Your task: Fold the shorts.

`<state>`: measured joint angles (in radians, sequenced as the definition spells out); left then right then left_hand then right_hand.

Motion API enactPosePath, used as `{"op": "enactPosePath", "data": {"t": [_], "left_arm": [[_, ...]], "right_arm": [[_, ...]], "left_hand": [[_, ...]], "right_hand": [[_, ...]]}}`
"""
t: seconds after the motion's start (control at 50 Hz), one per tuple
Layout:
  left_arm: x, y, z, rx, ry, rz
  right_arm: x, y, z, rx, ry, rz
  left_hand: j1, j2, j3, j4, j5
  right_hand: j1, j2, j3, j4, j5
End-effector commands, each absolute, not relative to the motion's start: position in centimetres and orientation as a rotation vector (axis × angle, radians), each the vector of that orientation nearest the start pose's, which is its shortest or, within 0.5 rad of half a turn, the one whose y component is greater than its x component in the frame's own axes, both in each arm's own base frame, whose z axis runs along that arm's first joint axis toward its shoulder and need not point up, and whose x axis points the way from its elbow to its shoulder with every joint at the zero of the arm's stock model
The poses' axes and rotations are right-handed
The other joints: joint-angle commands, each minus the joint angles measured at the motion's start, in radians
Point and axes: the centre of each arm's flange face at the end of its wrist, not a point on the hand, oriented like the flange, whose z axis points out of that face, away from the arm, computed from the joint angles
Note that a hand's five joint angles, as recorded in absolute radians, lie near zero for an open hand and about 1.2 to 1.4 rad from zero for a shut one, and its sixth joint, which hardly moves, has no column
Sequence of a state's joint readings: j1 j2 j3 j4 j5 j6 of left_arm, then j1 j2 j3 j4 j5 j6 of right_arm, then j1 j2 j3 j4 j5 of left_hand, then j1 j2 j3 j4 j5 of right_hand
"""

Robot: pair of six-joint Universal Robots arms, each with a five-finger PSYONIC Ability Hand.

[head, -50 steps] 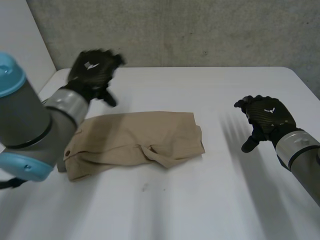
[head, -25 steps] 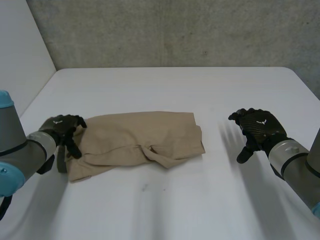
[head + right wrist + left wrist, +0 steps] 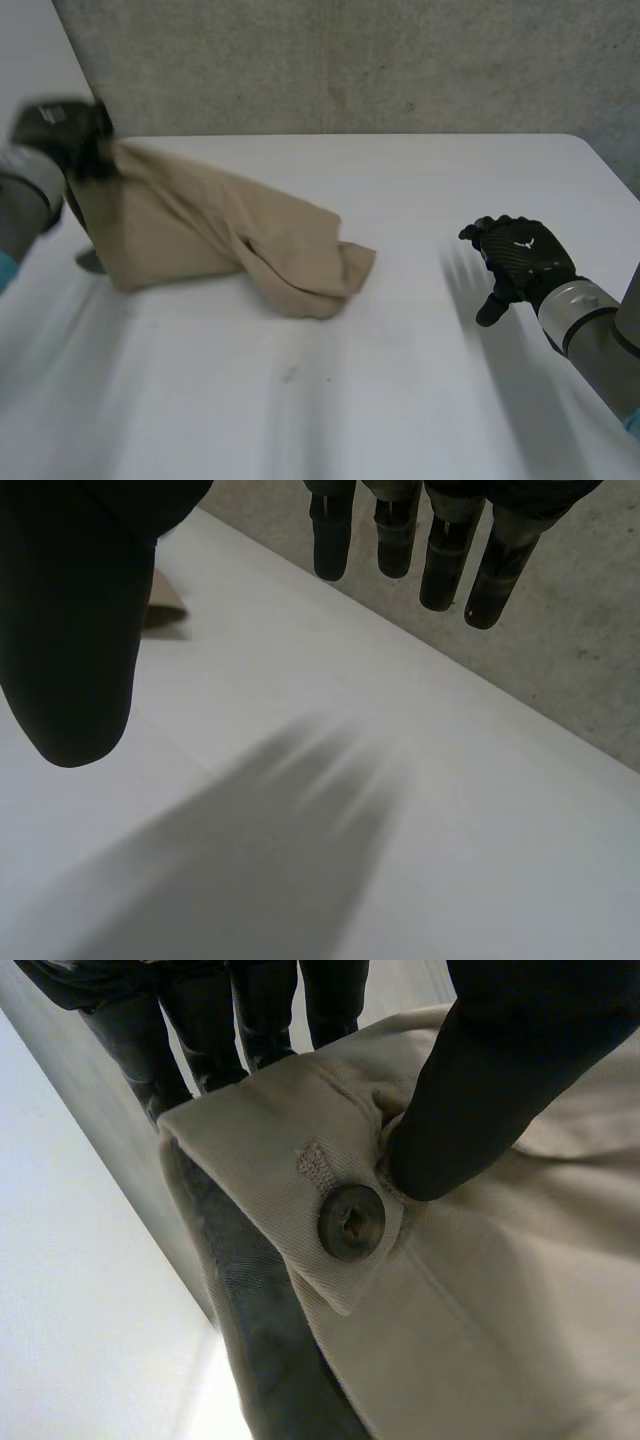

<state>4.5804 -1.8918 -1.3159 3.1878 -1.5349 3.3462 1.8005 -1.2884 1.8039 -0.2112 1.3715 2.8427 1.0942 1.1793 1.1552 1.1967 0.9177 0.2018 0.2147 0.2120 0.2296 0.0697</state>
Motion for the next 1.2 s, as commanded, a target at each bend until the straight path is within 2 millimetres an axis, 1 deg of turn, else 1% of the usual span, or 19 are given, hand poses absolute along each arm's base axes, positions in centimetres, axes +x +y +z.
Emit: {"op": "enactPosePath", "data": {"t": [0.02,0.12,0.16,0.18,0.24,0.26,0.32,0.34,0.36,0.38,0.4,0.44,0.54,0.72,0.78,0.8,0.88,1.02,1.2], "left_arm": [[-20.7,-33.0,40.3,0.405,1.654,-2.672],[-26.6,-29.1,41.9,0.634,1.491,-2.923],[-29.6,-27.1,40.7,0.791,1.518,-2.963],[-31.8,-26.0,38.3,0.931,1.600,-2.931],[-34.5,-24.3,33.8,1.146,1.749,-2.831],[-36.2,-22.5,30.8,1.312,1.827,-2.762],[-38.3,-19.7,26.4,1.569,1.918,-2.633],[-39.0,-18.2,23.5,1.710,1.969,-2.526],[-39.0,-18.2,23.5,1.711,1.970,-2.525],[-39.3,-17.7,22.1,1.769,1.991,-2.468],[-39.6,-16.4,18.7,1.895,2.029,-2.317],[-39.4,-15.7,17.0,1.960,2.040,-2.222],[-39.4,-13.4,16.1,2.104,1.928,-2.154],[-38.8,-13.5,23.2,1.955,1.752,-2.420],[-38.4,-14.2,24.0,1.905,1.761,-2.444],[-37.4,-16.0,24.8,1.804,1.810,-2.463],[-35.5,-18.7,25.8,1.624,1.923,-2.482],[-31.0,-23.9,24.4,1.180,2.266,-2.376],[-26.8,-26.0,21.2,0.841,2.417,-2.093]], "right_arm": [[21.5,-27.2,17.7,-0.797,2.290,-1.812],[21.4,-27.3,18.5,-0.792,2.272,-1.842],[21.3,-27.2,18.9,-0.789,2.261,-1.859],[21.3,-27.2,19.0,-0.788,2.257,-1.865],[21.3,-27.2,19.7,-0.788,2.235,-1.890],[21.3,-27.2,19.8,-0.788,2.233,-1.894],[21.2,-27.3,20.2,-0.780,2.226,-1.910],[21.2,-27.4,20.3,-0.778,2.224,-1.915],[21.2,-27.4,20.3,-0.778,2.224,-1.915],[21.0,-27.5,20.3,-0.774,2.226,-1.919],[20.7,-27.7,20.4,-0.763,2.232,-1.927],[20.2,-28.1,20.7,-0.744,2.239,-1.947],[19.6,-28.5,20.9,-0.724,2.248,-1.965],[19.7,-28.4,20.9,-0.725,2.247,-1.964],[19.7,-28.4,21.4,-0.727,2.231,-1.982],[19.7,-28.3,21.7,-0.724,2.224,-1.987],[19.8,-27.9,22.7,-0.732,2.195,-2.015],[20.2,-25.3,25.8,-0.876,2.113,-2.014],[22.7,-20.1,26.1,-1.094,1.985,-1.785]], "left_hand": [[0.302,0.217,0.241,0.200,0.304],[0.302,0.217,0.241,0.200,0.304],[0.302,0.217,0.241,0.200,0.304],[0.302,0.217,0.241,0.200,0.304],[0.302,0.217,0.241,0.200,0.304],[0.302,0.217,0.241,0.200,0.304],[0.302,0.217,0.241,0.200,0.304],[0.270,0.185,0.209,0.168,0.272],[0.270,0.185,0.209,0.168,0.272],[0.131,0.046,0.070,0.028,0.133],[-0.365,-0.450,-0.426,-0.467,-0.363],[-0.610,-0.695,-0.671,-0.712,-0.608],[-0.737,-0.822,-0.798,-0.839,-0.735],[-0.795,-0.880,-0.856,-0.898,-0.793],[-0.804,-0.889,-0.865,-0.907,-0.802],[-0.804,-0.889,-0.865,-0.907,-0.802],[-0.804,-0.889,-0.865,-0.907,-0.802],[-0.778,-0.863,-0.839,-0.881,-0.776],[-0.752,-0.837,-0.813,-0.854,-0.750]], "right_hand": [[-0.027,-0.040,-0.037,-0.055,-0.070],[-0.027,-0.040,-0.037,-0.055,-0.070],[-0.027,-0.040,-0.037,-0.055,-0.070],[-0.027,-0.040,-0.037,-0.055,-0.070],[-0.027,-0.040,-0.037,-0.055,-0.070],[-0.027,-0.040,-0.037,-0.055,-0.070],[-0.027,-0.040,-0.037,-0.055,-0.070],[-0.027,-0.040,-0.037,-0.055,-0.070],[-0.027,-0.040,-0.037,-0.055,-0.070],[-0.027,-0.040,-0.037,-0.055,-0.070],[-0.027,-0.040,-0.037,-0.055,-0.070],[-0.027,-0.040,-0.037,-0.055,-0.070],[-0.027,-0.040,-0.037,-0.055,-0.070],[-0.027,-0.040,-0.037,-0.055,-0.070],[-0.027,-0.040,-0.037,-0.055,-0.070],[-0.027,-0.040,-0.037,-0.055,-0.070],[-0.027,-0.040,-0.037,-0.055,-0.070],[-0.027,-0.040,-0.037,-0.055,-0.070],[-0.027,-0.040,-0.037,-0.055,-0.070]]}}
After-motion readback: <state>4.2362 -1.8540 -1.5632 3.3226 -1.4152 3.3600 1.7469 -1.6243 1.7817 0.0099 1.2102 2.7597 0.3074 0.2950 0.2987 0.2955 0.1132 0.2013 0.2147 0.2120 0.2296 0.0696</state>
